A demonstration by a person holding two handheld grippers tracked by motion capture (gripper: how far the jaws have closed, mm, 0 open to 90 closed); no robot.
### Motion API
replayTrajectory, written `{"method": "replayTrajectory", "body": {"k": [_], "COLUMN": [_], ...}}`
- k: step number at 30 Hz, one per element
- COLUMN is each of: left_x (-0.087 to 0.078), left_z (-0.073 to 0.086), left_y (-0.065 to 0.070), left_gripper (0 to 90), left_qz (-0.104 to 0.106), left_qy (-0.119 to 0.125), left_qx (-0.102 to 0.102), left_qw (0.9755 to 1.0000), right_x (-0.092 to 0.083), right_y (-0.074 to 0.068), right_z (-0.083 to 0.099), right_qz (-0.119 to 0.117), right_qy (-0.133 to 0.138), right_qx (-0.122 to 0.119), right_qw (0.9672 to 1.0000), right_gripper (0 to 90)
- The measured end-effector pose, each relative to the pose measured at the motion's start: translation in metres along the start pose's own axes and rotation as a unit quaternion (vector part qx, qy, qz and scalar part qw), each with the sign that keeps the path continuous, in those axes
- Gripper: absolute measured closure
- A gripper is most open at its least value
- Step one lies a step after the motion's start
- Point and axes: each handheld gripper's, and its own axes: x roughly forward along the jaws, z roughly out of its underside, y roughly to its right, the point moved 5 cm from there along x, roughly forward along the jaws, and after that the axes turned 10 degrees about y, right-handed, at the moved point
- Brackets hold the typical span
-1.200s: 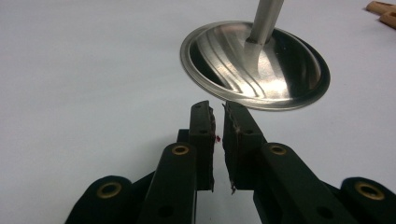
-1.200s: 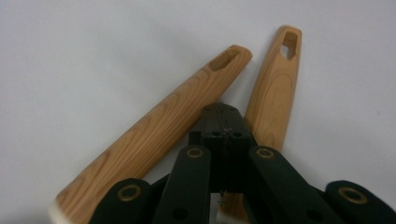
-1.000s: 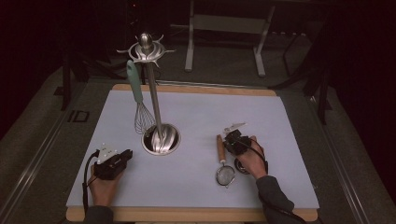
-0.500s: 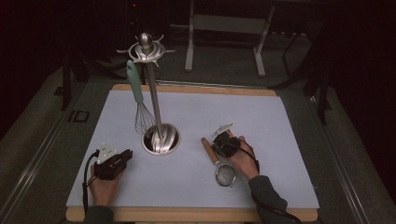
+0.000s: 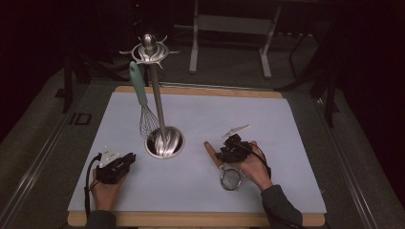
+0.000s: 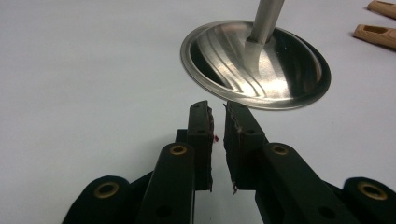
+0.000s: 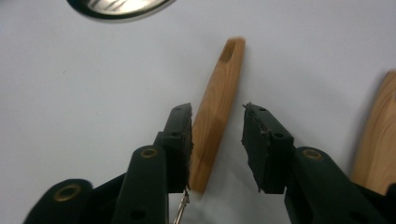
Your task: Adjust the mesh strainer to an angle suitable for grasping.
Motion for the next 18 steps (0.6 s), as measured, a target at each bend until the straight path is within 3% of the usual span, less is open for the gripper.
{"method": "replayTrajectory", "body": {"k": [7, 14, 18], "left_x": [0.0, 0.0, 0.0], "left_z": [0.0, 0.0, 0.0], "left_y": [0.0, 0.0, 0.0], "left_gripper": [80.9, 80.7, 80.6], "left_qz": [0.0, 0.0, 0.0], "left_qy": [0.0, -0.001, -0.001], "left_qx": [0.0, 0.001, 0.002], "left_qw": [1.0, 1.0, 1.0], "right_x": [0.007, 0.012, 0.018], "right_y": [-0.002, -0.002, -0.003], "right_z": [0.014, 0.015, 0.015], "right_qz": [-0.029, -0.028, -0.031], "right_qy": [-0.048, -0.071, -0.1], "right_qx": [0.04, 0.061, 0.079], "right_qw": [0.9976, 0.9952, 0.9914], "right_gripper": [66.5, 65.9, 65.5]}}
